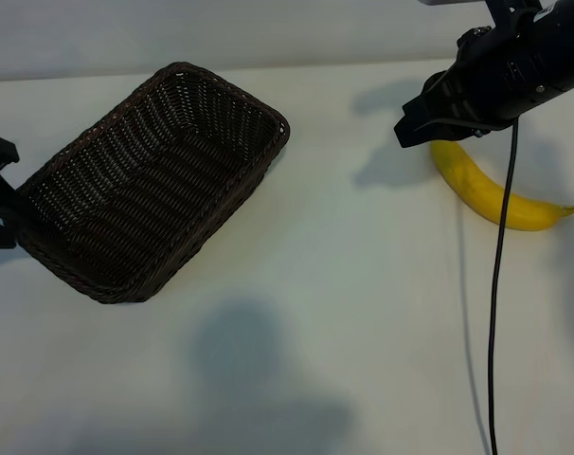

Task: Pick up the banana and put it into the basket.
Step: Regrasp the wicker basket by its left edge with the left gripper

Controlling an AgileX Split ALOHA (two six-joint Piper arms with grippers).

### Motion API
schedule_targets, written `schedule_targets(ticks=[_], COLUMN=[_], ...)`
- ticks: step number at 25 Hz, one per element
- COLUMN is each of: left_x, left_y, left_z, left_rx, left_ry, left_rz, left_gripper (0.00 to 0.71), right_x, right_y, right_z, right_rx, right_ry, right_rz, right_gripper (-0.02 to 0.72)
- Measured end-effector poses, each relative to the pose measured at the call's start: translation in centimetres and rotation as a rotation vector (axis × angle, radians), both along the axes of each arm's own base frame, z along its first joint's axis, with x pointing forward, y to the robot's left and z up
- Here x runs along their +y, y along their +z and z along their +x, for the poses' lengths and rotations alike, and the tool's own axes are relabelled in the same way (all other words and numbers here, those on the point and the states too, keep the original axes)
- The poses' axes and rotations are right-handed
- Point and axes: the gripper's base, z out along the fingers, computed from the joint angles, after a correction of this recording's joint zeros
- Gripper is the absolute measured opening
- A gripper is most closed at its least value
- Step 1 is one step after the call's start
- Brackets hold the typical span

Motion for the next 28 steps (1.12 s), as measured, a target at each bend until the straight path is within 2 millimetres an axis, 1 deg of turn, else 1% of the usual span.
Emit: schedule_targets(ticks=[7, 14, 23, 28], left_x=[0.2, 0.9, 1.2, 1.3], left_y=[-0.5, -0.9, -1.0, -2.3], left_z=[0.3, -0.1, 0.2, 0.8], left_rx=[0.022, 0.083, 0.058, 0.086], left_ry=[0.054, 0.098, 0.119, 0.127], left_rz=[-0.005, 0.076, 0.096, 0.086], left_gripper=[0.435, 0.435, 0.435, 0.436], right_x=[0.0, 0.0, 0.0, 0.0], right_y=[0.0, 0.0, 0.1, 0.1], right_z=[0.0, 0.1, 0.3, 0.3], right_rx=[-0.002, -0.013, -0.024, -0.026], right_ry=[-0.002, -0.009, -0.017, -0.019], right_rz=[0.001, 0.002, 0.004, 0.004], right_gripper=[0.248, 0.248, 0.248, 0.248])
